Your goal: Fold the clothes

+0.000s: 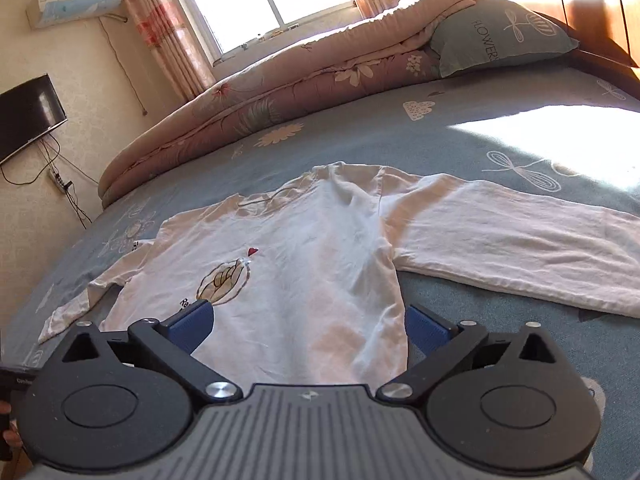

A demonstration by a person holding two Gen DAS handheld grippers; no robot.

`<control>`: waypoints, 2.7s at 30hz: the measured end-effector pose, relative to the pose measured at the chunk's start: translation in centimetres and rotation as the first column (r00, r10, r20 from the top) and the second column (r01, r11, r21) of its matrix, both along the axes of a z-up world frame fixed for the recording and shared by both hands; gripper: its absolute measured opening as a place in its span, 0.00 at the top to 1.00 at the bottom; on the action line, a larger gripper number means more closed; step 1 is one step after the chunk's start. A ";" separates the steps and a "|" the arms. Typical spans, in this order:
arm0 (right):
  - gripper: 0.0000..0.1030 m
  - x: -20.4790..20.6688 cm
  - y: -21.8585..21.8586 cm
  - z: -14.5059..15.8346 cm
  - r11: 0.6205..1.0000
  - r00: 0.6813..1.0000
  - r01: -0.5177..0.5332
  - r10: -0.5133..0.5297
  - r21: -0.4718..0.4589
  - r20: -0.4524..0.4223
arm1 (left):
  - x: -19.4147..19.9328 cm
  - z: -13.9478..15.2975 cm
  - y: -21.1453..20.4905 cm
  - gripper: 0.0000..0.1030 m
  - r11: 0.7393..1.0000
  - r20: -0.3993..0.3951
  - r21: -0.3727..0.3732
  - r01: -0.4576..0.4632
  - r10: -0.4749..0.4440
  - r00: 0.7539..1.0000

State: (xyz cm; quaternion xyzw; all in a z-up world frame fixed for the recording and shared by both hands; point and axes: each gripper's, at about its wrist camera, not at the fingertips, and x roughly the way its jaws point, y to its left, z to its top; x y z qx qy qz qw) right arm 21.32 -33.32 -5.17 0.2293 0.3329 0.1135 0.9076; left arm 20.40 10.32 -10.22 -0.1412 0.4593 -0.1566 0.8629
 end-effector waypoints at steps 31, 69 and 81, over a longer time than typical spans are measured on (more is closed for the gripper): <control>0.00 7.1 -5.8 -7.0 0.888 0.966 0.258 -0.242 0.381 -0.090 | 0.7 -0.4 -0.2 0.34 0.999 0.010 -0.041 -0.010 0.010 1.000; 0.26 0.1 -1.0 -4.1 0.985 0.965 -0.051 0.091 0.168 -0.244 | -3.7 0.6 0.7 0.32 0.997 -0.077 0.064 0.045 -0.040 0.996; 0.13 -6.6 4.5 -3.6 0.997 0.981 -0.079 0.073 -0.024 -0.182 | -2.8 0.4 -4.5 0.32 0.975 -0.023 0.160 0.152 -0.150 0.988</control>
